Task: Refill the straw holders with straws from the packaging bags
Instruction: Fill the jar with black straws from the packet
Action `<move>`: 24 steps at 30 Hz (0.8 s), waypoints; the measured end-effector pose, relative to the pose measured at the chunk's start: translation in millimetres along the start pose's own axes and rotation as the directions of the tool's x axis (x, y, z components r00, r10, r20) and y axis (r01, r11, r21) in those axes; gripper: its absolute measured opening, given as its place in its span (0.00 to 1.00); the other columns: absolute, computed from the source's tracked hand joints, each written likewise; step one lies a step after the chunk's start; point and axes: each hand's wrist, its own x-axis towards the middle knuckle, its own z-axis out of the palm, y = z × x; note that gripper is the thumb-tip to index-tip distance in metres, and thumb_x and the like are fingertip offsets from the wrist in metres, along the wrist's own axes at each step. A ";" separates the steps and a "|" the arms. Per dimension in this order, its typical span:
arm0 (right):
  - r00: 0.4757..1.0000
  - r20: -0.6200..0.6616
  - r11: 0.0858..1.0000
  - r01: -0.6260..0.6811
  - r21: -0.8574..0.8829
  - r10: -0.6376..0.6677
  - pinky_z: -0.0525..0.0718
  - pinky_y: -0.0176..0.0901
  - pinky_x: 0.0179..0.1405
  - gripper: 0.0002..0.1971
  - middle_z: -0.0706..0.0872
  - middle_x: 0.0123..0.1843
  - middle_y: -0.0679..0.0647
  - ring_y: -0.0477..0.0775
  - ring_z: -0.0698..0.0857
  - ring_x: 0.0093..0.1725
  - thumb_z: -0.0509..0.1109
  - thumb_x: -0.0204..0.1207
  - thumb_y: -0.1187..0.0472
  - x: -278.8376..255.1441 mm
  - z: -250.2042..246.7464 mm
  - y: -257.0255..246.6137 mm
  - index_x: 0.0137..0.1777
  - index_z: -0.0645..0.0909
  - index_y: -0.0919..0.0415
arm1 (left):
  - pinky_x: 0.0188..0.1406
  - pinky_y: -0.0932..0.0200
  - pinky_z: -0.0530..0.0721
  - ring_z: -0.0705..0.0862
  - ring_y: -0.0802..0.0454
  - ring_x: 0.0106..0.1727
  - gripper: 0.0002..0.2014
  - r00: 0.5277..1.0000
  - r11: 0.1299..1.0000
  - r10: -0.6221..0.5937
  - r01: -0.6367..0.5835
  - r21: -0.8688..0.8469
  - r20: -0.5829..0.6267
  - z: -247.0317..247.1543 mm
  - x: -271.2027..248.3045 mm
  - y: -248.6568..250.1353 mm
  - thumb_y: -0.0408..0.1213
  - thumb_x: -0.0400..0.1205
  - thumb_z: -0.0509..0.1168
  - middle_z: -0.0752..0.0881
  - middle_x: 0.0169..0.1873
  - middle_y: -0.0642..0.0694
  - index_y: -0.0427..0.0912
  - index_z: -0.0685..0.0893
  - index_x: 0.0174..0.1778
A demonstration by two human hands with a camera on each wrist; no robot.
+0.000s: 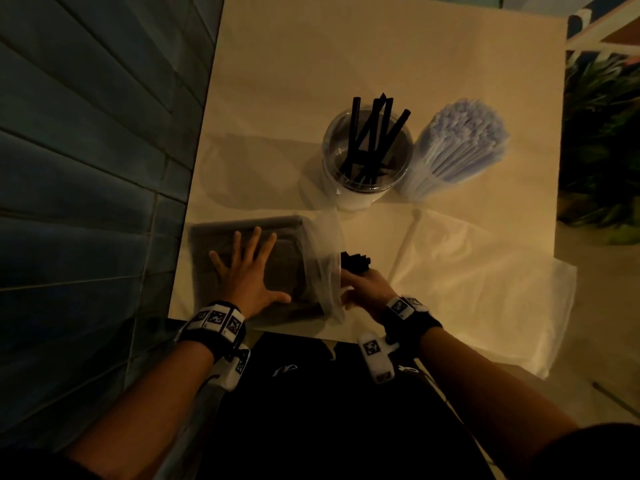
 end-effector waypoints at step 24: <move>0.788 -0.479 0.598 0.610 0.520 -0.388 0.82 0.52 0.37 0.13 0.75 0.28 0.56 0.57 0.77 0.28 0.69 0.83 0.55 -39.5 -30.9 -83.6 0.39 0.74 0.58 | 0.76 0.19 0.37 0.32 0.43 0.85 0.64 0.999 0.999 0.019 -0.020 -0.030 -0.042 -2.1 -1.2 5.9 0.67 0.63 0.76 0.33 0.85 0.54 0.62 0.39 0.85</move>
